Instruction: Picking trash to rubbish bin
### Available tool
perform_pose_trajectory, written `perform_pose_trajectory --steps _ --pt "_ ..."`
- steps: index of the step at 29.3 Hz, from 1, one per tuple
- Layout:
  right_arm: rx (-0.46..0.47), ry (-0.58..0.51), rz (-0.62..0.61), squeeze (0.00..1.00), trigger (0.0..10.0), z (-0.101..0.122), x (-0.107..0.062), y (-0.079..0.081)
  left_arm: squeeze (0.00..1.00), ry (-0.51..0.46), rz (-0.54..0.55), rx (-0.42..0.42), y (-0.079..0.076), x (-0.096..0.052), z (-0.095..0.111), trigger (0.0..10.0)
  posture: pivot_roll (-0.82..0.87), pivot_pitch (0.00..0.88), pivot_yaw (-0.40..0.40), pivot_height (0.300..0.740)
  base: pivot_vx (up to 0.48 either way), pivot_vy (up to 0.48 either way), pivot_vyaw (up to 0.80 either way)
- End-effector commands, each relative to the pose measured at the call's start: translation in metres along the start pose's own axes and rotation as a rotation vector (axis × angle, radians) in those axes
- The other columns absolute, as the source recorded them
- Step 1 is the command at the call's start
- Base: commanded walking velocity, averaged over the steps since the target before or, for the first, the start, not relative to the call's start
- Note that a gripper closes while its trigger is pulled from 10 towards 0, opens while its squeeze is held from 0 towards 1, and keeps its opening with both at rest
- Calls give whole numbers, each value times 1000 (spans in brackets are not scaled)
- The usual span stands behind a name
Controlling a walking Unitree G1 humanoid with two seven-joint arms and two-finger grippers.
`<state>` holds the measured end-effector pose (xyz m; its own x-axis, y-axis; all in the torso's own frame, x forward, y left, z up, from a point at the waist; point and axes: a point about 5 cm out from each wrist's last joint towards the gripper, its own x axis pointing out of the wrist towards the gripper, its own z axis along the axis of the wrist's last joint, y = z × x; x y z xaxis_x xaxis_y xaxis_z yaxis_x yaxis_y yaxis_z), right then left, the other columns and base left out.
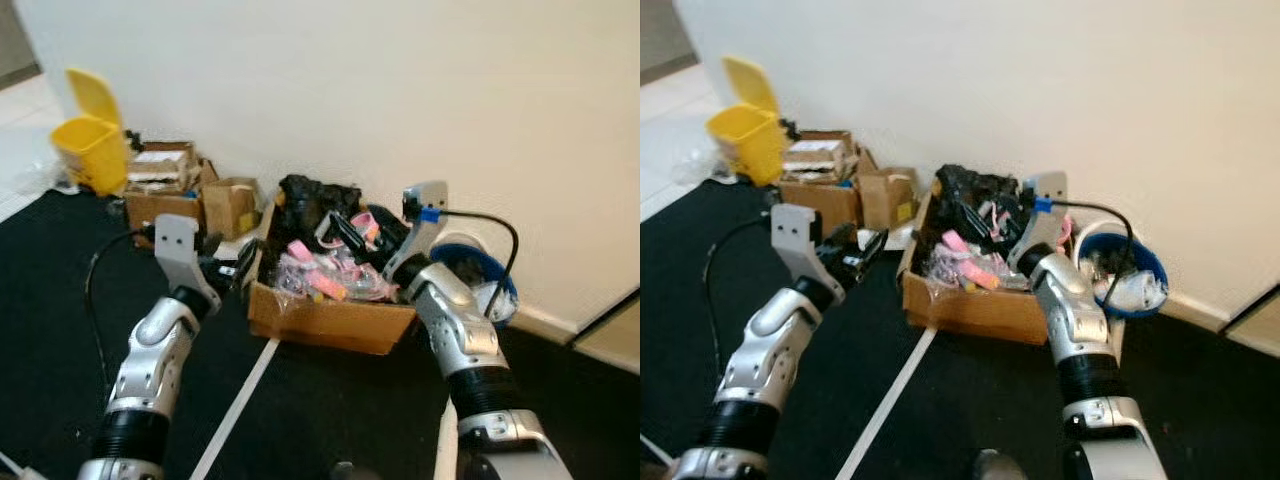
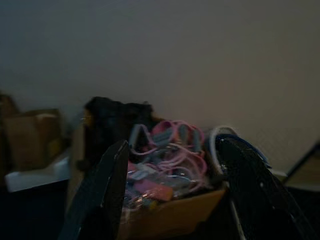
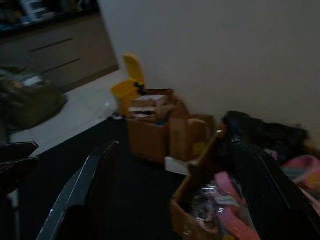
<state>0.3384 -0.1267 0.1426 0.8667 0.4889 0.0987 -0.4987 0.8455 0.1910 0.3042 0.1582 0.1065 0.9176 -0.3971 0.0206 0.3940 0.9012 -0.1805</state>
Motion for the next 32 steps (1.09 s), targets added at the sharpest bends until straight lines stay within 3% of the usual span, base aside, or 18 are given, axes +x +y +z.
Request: perform_pose_trajectory --steps 1,2,3,29,30,32 --pt "7 2 -11 0 10000 -1 -2 -3 0 -3 -21 -6 -4 4 1 8000 23 0 -23 740 0 0 -788" --pt "9 1 -9 0 10000 -1 -2 -3 0 -9 -20 -8 -4 4 1 9333 24 0 -24 740 0 0 -788" --pt "10 1 -8 0 10000 -1 -2 -3 0 -11 -20 -9 -4 4 1 10000 24 0 -24 740 0 0 -788" --pt "10 1 4 0 10000 -1 -1 -4 0 -16 -32 -26 -2 4 1 10000 22 0 -24 740 0 0 -788" --pt "10 1 5 0 10000 -1 -1 -4 0 -16 -45 -20 -3 4 0 0 22 0 -24 740 0 0 -788" --pt "10 1 5 0 10000 -1 -1 -4 0 -16 -48 -18 -3 4 0 0 22 0 -24 740 0 0 -788"
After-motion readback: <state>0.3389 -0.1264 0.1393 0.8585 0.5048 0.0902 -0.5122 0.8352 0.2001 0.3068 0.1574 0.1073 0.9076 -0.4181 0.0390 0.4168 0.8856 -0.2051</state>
